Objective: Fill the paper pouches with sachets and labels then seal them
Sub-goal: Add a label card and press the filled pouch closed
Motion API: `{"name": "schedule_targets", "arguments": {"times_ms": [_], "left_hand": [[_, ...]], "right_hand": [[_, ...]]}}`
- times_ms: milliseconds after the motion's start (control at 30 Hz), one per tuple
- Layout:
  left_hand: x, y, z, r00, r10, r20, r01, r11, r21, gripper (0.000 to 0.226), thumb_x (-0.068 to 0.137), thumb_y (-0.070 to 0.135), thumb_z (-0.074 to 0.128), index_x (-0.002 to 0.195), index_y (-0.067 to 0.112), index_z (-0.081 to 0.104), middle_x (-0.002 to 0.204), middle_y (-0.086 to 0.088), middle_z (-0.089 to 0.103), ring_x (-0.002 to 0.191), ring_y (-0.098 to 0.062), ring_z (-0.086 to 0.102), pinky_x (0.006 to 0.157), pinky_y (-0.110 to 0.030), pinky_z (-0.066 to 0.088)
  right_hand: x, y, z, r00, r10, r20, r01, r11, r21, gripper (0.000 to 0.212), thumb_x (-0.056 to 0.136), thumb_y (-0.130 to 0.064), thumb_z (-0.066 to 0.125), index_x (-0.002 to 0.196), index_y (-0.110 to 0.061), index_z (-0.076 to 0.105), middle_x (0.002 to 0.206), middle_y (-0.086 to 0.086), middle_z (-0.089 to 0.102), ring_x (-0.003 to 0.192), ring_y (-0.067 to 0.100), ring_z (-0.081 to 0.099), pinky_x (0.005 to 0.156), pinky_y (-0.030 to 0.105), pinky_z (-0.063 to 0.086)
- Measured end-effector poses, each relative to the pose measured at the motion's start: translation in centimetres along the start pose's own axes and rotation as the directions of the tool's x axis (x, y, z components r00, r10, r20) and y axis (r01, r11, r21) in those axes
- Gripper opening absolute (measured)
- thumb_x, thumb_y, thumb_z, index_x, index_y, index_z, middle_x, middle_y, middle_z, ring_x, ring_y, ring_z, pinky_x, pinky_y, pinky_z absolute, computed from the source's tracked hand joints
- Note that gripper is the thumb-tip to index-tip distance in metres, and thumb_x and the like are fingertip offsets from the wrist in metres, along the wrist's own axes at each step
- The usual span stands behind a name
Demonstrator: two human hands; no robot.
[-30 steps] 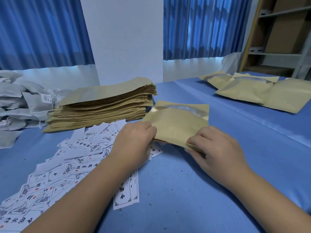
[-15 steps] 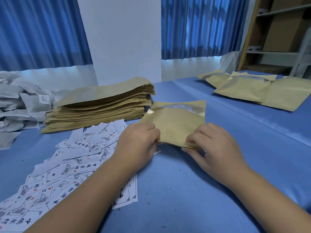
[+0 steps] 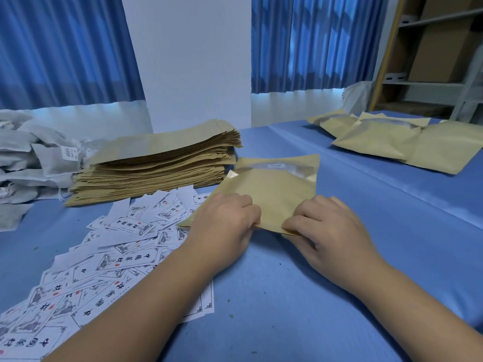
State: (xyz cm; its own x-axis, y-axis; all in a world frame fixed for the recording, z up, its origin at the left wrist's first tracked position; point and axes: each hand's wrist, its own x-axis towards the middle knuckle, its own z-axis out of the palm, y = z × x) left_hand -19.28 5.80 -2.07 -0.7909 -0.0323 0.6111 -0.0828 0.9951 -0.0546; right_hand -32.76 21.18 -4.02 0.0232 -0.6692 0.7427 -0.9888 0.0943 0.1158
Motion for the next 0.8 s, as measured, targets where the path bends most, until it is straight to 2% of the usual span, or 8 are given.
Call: {"name": "schedule_targets", "arguments": {"times_ms": [100, 233, 300, 433, 567, 667, 733, 800], "left_hand": [[-0.1, 0.1, -0.1, 1.000, 0.014, 0.008, -0.014, 1.000, -0.008, 0.021, 0.055, 0.001, 0.082, 0.062, 0.008, 0.063, 0.059, -0.005, 0.056, 0.053, -0.027, 0.056, 0.048, -0.032, 0.047], [-0.1, 0.8, -0.1, 0.997, 0.072, 0.004, -0.072, 0.997, -0.026, 0.009, 0.070, 0.004, 0.072, 0.070, 0.006, 0.063, 0.067, -0.008, 0.057, 0.059, -0.030, 0.056, 0.052, -0.036, 0.047], [0.1, 1.2, -0.1, 0.995, 0.095, -0.005, -0.095, 0.995, -0.027, 0.005, 0.074, 0.004, 0.068, 0.071, 0.006, 0.064, 0.068, -0.008, 0.057, 0.060, -0.030, 0.056, 0.053, -0.038, 0.048], [0.3, 1.5, 0.0, 0.996, 0.092, -0.013, -0.092, 0.995, -0.040, 0.018, 0.062, -0.004, 0.077, 0.064, 0.005, 0.062, 0.062, -0.008, 0.054, 0.055, -0.028, 0.055, 0.049, -0.037, 0.048], [0.1, 1.1, -0.1, 0.999, 0.038, -0.019, -0.040, 0.996, -0.083, 0.011, 0.080, 0.009, 0.068, 0.072, 0.005, 0.062, 0.070, -0.010, 0.057, 0.062, -0.031, 0.056, 0.054, -0.039, 0.047], [0.0, 0.3, 0.1, 1.000, -0.028, -0.014, 0.027, 0.998, -0.063, 0.020, 0.087, 0.017, 0.052, 0.077, 0.005, 0.063, 0.076, -0.011, 0.059, 0.066, -0.032, 0.056, 0.054, -0.040, 0.045], [-0.2, -0.4, 0.1, 0.996, -0.090, 0.003, 0.090, 0.995, -0.034, 0.016, 0.083, 0.011, 0.051, 0.078, 0.004, 0.065, 0.078, -0.011, 0.059, 0.068, -0.032, 0.056, 0.052, -0.039, 0.044], [-0.6, -0.9, 0.1, 0.989, -0.144, 0.010, 0.144, 0.989, -0.011, 0.012, 0.069, -0.006, 0.066, 0.075, 0.004, 0.066, 0.074, -0.010, 0.059, 0.067, -0.033, 0.057, 0.048, -0.037, 0.044]], "right_hand": [[0.1, -0.2, 0.2, 0.999, -0.035, -0.011, 0.035, 0.999, 0.012, 0.005, 0.079, -0.008, 0.071, 0.077, -0.012, 0.072, 0.066, 0.001, 0.057, 0.058, 0.027, 0.051, 0.053, 0.030, 0.037], [0.0, -0.1, 0.2, 0.999, -0.005, -0.040, 0.006, 1.000, 0.019, 0.016, 0.066, 0.005, 0.080, 0.071, -0.007, 0.070, 0.060, 0.004, 0.052, 0.053, 0.027, 0.050, 0.048, 0.031, 0.041], [-0.1, -0.1, 0.3, 0.999, 0.004, -0.034, -0.003, 1.000, 0.015, 0.016, 0.065, 0.005, 0.080, 0.069, -0.006, 0.069, 0.059, 0.004, 0.051, 0.053, 0.027, 0.049, 0.048, 0.032, 0.042], [-0.1, -0.2, 0.3, 1.000, 0.010, -0.012, -0.010, 1.000, 0.001, 0.008, 0.077, -0.006, 0.071, 0.069, -0.007, 0.068, 0.061, 0.005, 0.051, 0.055, 0.028, 0.049, 0.048, 0.036, 0.044], [0.1, -0.3, 0.1, 0.998, 0.035, -0.049, -0.034, 0.999, 0.029, 0.011, 0.083, -0.015, 0.066, 0.074, -0.009, 0.070, 0.065, 0.004, 0.054, 0.059, 0.027, 0.050, 0.053, 0.031, 0.041], [0.0, 0.0, 0.0, 0.988, 0.122, -0.093, -0.121, 0.992, 0.025, 0.013, 0.084, -0.016, 0.065, 0.073, -0.009, 0.068, 0.066, 0.003, 0.054, 0.059, 0.027, 0.050, 0.052, 0.030, 0.038], [-0.1, 0.1, -0.1, 0.981, 0.166, -0.102, -0.164, 0.986, 0.032, 0.017, 0.085, -0.018, 0.063, 0.071, -0.010, 0.066, 0.066, 0.002, 0.054, 0.060, 0.027, 0.050, 0.051, 0.031, 0.039], [-0.2, 0.0, -0.1, 0.981, 0.173, -0.086, -0.170, 0.985, 0.041, 0.017, 0.085, -0.019, 0.063, 0.071, -0.010, 0.066, 0.066, 0.001, 0.055, 0.061, 0.025, 0.051, 0.052, 0.029, 0.037]]}}
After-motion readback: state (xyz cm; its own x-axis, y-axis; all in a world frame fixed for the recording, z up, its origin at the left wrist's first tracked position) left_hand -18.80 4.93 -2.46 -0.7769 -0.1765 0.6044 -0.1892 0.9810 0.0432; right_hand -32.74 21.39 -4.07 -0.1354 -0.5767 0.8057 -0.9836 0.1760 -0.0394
